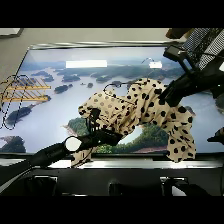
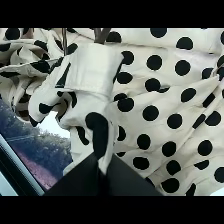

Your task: Fold the clothes and pants, and hang the long-sleeved shirts on hangers.

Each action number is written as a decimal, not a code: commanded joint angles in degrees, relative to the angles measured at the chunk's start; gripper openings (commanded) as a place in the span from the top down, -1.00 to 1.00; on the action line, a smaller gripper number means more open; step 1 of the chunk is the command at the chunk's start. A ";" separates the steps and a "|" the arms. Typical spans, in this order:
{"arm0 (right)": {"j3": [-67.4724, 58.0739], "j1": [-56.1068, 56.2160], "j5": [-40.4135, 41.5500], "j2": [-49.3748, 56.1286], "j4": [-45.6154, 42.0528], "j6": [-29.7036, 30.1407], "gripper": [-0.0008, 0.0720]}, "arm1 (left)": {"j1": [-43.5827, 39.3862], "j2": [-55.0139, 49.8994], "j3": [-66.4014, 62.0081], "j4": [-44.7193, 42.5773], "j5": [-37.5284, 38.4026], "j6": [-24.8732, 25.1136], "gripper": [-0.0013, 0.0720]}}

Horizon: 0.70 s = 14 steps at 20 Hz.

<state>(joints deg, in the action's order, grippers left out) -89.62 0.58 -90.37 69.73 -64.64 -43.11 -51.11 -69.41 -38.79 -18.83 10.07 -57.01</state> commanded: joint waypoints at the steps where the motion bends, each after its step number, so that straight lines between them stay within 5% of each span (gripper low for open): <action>1: -0.04 0.04 0.02 -0.04 0.57 -0.24 0.93 | -0.28 -0.46 0.00 -0.15 -4.59 -0.46 -0.54; 5: -0.04 0.04 0.04 -0.04 1.01 -0.28 0.93 | -0.28 -2.03 -0.13 -0.15 -4.52 -3.96 -0.43; 7: -0.04 0.04 0.04 -0.04 1.01 -0.57 0.93 | -0.28 -3.10 -0.98 -0.15 -3.82 -4.79 -0.21; 8: -0.04 0.04 0.04 -0.04 1.01 -1.33 0.93 | -0.28 -3.58 -1.70 -0.15 -3.37 -4.76 -0.02; 10: -0.04 0.04 0.00 -0.11 1.07 -2.91 0.93 | 0.22 -3.67 -3.23 -0.22 -2.14 -4.52 0.92; 14: -0.04 0.04 0.02 -1.55 1.07 -3.23 0.94 | 8.00 -3.56 -7.41 -0.24 6.08 -4.55 0.92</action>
<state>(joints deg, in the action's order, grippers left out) -89.62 0.58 -90.35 68.99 -63.61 -45.65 -47.48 -72.84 -43.70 -19.00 10.48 -61.52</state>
